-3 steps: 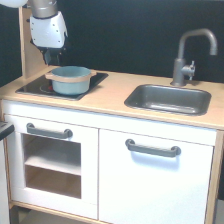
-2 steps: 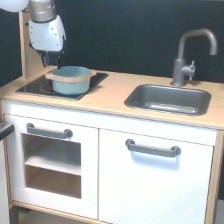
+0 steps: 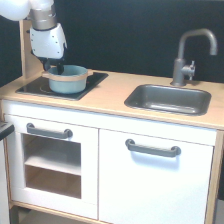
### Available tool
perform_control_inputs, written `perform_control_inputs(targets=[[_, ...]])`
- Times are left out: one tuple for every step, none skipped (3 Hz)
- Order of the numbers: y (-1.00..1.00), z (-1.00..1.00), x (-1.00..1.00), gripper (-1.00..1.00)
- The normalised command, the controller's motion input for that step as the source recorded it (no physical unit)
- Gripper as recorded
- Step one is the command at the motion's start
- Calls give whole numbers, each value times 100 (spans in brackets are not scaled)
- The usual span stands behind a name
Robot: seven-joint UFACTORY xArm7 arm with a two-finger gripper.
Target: Place the pot in the sink
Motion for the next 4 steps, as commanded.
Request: perform_control_inputs(targets=[[2, 11, 3, -98], [-1, 18, 4, -99], [-2, 12, 18, -100], [-32, 100, 84, -100]])
